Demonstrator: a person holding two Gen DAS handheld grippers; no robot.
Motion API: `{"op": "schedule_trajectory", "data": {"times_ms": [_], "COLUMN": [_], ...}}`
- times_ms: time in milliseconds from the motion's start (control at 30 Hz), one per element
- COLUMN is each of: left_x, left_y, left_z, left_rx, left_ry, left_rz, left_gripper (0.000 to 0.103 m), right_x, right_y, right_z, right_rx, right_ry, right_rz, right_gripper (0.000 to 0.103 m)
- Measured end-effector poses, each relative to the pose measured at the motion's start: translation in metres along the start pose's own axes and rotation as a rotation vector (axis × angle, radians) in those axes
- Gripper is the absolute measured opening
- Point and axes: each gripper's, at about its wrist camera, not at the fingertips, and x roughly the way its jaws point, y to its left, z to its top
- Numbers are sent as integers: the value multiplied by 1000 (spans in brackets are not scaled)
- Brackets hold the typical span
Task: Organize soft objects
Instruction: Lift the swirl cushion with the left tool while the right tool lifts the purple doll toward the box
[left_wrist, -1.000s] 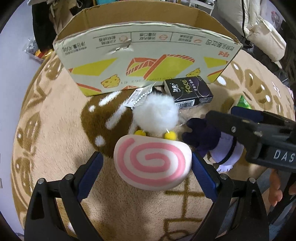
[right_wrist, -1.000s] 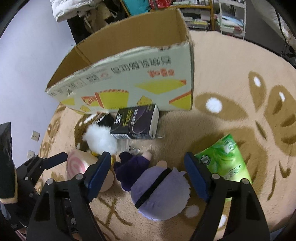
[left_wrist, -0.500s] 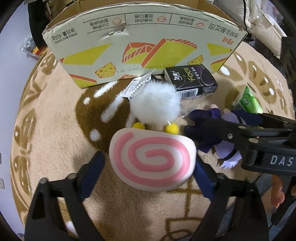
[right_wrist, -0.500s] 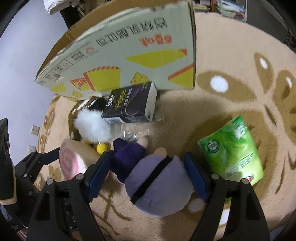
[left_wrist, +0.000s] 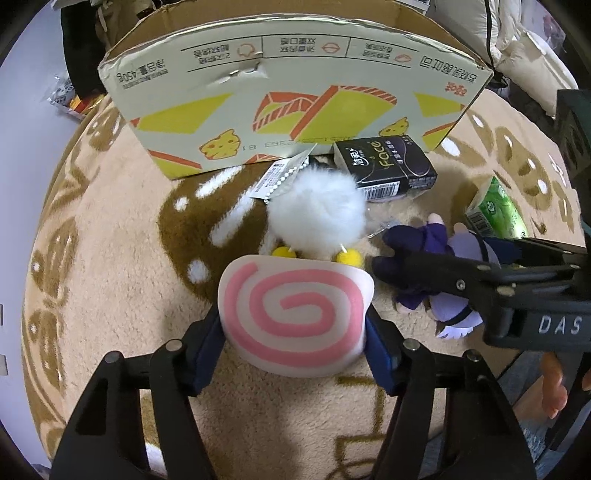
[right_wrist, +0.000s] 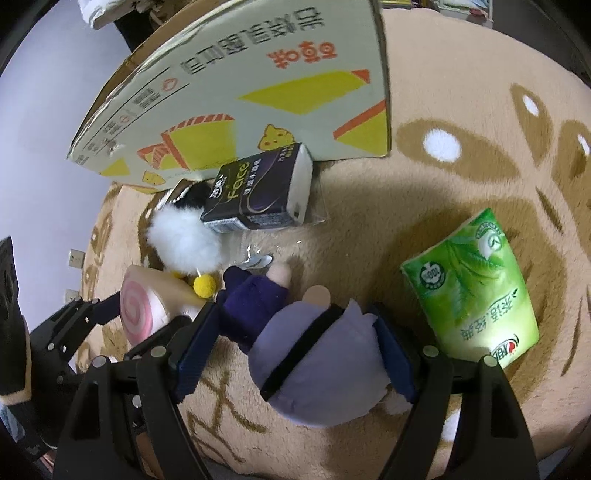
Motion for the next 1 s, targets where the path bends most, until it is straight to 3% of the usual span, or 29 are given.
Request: {"op": "schedule_trajectory", "data": {"times_ms": [200, 400, 500, 600, 767, 1000], "left_x": [-4, -5, -6, -8, -13, -37], "left_y": [5, 13, 15, 14, 13, 16], "left_z": [0, 4, 3, 2, -1, -5], "left_rx": [-18, -51, -49, -51, -60, -95], "left_ry": [-3, -8, -14, -23, -36, -136], "left_rz": [12, 22, 29, 42, 48, 83], "left_gripper": [66, 66, 66, 66, 66, 65], "right_x": [5, -3, -18, -31, -35, -74], "right_y": [3, 1, 8, 15, 16, 15], "right_z": [-2, -4, -4, -3, -4, -10], "right_rx": [-9, -32, -71, -101, -95, -130], "right_ry": [21, 1, -85, -152, -169, -314], "right_rz": [-9, -16, -12, -5, 5, 28], "right_gripper": [85, 71, 53, 53, 53, 53]}}
